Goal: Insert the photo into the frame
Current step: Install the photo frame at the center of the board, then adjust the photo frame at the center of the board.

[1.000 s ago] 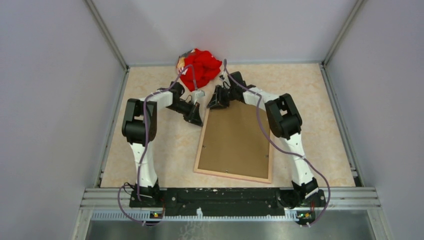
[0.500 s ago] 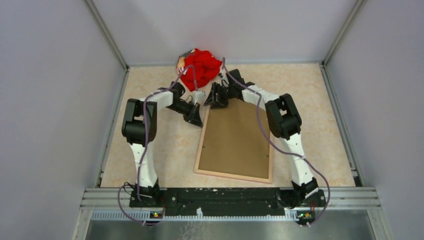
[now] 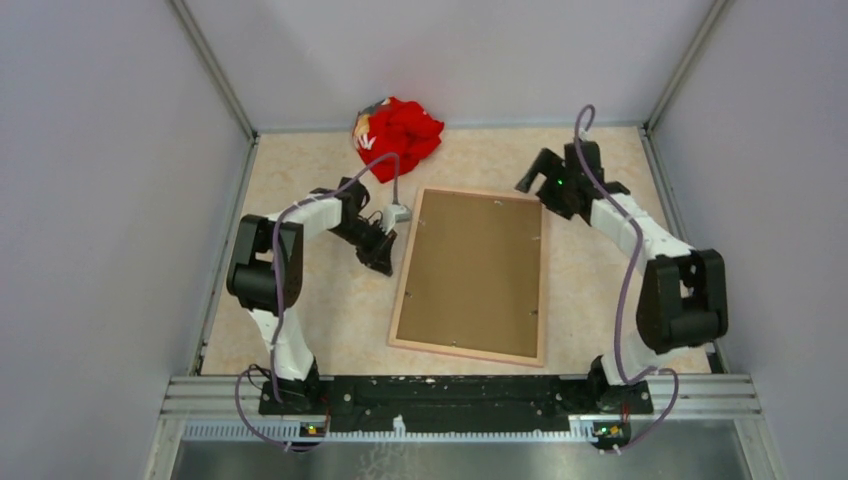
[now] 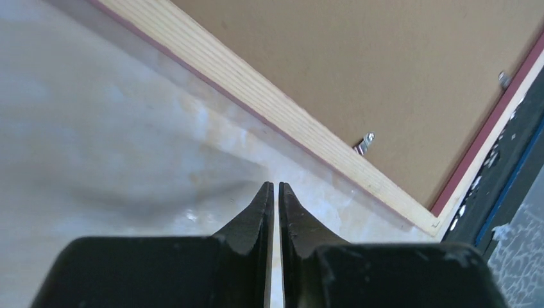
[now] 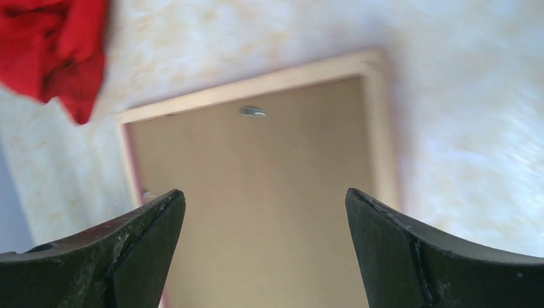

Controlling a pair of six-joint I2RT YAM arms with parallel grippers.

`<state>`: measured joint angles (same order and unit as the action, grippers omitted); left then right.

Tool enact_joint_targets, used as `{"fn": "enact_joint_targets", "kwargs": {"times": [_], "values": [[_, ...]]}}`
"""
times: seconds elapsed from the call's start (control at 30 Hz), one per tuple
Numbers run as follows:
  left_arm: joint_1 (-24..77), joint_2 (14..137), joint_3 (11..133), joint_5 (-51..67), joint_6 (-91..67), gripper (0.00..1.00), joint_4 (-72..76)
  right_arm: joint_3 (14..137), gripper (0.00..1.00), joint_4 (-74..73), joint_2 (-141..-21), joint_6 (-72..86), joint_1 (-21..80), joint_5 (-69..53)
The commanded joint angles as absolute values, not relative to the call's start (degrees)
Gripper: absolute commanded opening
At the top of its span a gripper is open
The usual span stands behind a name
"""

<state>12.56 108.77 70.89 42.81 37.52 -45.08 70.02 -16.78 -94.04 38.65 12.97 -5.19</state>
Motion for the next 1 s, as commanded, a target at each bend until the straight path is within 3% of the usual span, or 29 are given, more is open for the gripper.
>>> {"fn": "enact_joint_targets", "kwargs": {"times": [0.0, 0.17, 0.37, 0.67, 0.97], "values": [[16.1, 102.7, 64.5, 34.5, 41.3, 0.12, -43.5, 55.9, 0.95, -15.7, -86.5, 40.6, 7.8, 2.6], [21.0, 99.3, 59.6, 30.3, 41.5, 0.12, -41.4, 48.4, 0.96, -10.0, -87.6, 41.9, 5.0, -2.5], [28.9, 96.5, 56.5, 26.9, 40.5, 0.12, -39.9, 50.0, 0.96, -4.7, -94.3, 43.4, 6.5, -7.8], [37.9, 101.2, 59.1, 29.1, 37.6, 0.13, -40.3, 70.9, 0.97, -11.4, -108.3, 40.9, 17.2, -9.8], [45.1, 108.5, 66.8, 31.7, 34.7, 0.14, -40.5, 88.3, 0.98, -14.7, -120.5, 37.2, 29.6, -20.7]]}}
